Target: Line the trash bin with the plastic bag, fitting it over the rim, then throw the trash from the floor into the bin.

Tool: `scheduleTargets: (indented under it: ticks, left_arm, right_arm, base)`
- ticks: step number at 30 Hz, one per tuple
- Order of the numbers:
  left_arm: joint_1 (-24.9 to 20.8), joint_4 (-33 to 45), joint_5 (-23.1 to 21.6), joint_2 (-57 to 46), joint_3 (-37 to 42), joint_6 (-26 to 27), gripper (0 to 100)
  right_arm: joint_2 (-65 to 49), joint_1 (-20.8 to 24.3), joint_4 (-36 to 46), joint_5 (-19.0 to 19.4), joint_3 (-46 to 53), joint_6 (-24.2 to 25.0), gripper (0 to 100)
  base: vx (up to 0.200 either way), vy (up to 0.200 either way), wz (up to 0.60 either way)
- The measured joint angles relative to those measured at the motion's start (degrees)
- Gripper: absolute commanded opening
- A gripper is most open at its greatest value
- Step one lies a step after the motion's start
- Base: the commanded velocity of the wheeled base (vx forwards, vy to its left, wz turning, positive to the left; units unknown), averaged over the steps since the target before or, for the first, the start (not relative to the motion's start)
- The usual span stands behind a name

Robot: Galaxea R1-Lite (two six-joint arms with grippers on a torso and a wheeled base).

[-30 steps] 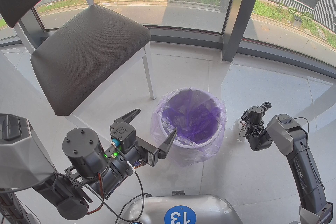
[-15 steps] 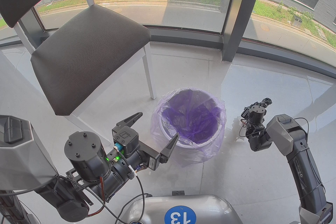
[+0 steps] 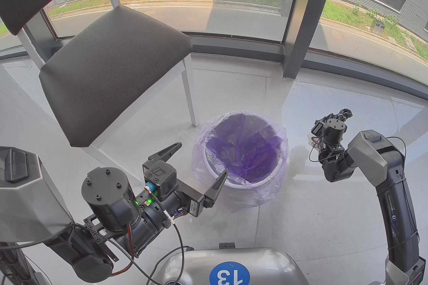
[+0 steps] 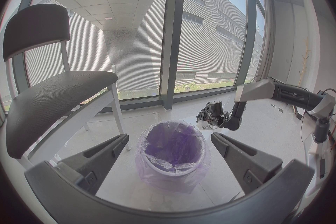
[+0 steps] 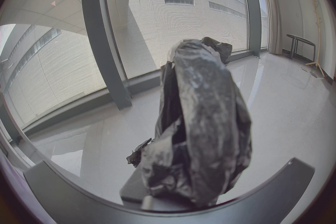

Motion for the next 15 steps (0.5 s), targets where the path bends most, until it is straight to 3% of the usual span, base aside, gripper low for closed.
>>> scheduleTargets:
  ticks: [8, 15]
  left_arm:
    - [0.01, 0.0, 0.0, 0.13, -0.01, 0.02, 100]
    - [0.01, 0.0, -0.02, 0.22, -0.01, 0.16, 100]
  right_arm:
    - [-14.21, 4.96, -2.43, 0.26, 11.52, -0.24, 0]
    - [-25.08, 14.02, -5.88, 0.28, 22.19, -0.96, 0]
  base:
    - [0.0, 0.0, 0.0]
    - [0.0, 0.0, 0.0]
